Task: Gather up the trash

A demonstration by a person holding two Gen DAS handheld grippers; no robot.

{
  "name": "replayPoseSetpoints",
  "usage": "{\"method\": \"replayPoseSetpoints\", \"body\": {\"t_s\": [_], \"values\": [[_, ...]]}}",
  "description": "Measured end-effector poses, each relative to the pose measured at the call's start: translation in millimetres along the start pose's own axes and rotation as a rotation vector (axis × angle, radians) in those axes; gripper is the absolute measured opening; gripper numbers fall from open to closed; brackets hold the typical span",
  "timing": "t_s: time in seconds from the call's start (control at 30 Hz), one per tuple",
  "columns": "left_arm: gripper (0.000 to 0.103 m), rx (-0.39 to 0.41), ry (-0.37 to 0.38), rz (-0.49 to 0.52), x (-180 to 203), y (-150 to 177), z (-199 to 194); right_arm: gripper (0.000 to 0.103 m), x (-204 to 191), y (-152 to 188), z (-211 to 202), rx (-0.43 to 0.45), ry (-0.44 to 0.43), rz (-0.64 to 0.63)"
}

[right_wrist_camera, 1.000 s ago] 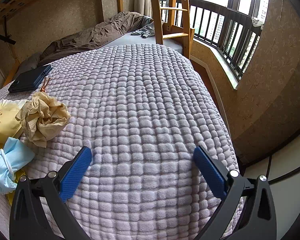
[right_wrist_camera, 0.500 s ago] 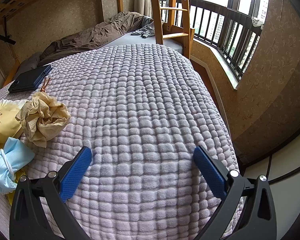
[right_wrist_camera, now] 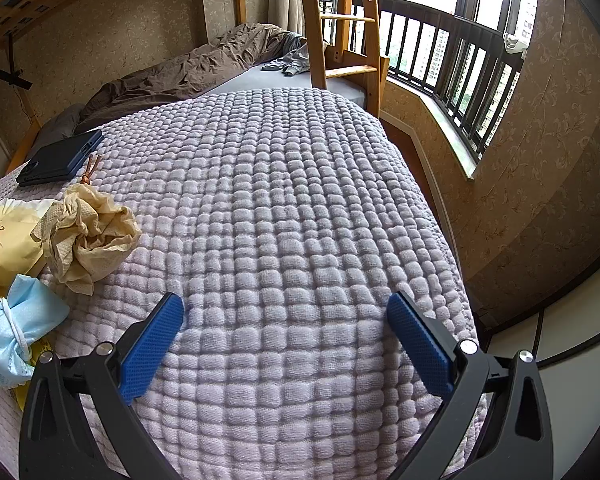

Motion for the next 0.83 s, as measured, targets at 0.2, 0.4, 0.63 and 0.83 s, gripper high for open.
{"method": "replayPoseSetpoints", "body": {"t_s": [0.2, 0.4, 0.63, 0.83], "values": [[0.102, 0.0, -0.001, 0.0, 0.2, 0.1, 0.0, 0.099, 0.2, 0.4, -0.2, 0.0, 0.0, 0.0], [0.102, 0.0, -0.001, 0.001, 0.3, -0.3, 0.2, 0.099, 0.6, 1.0, -0.6, 0.0, 0.0, 0.0], [0.102, -0.001, -0.001, 0.0, 0.5, -0.1, 0.1, 0.099, 0.0, -0.1, -0.1, 0.0, 0.0, 0.0], [0.102, 0.0, -0.001, 0.0, 0.2, 1.3, -0.7, 0.1, -0.1, -0.1, -0.1, 0.0, 0.0, 0.0]]}}
Point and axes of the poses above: each gripper's, at about its wrist camera, not at the fingertips, and z roughly the way its jaws point, x to its right, y to its underside, the point moved 2 cm from there along z, roughly the way its jaws point, and after that the axes turned 7 degrees about -x, right-handed, at the moved point
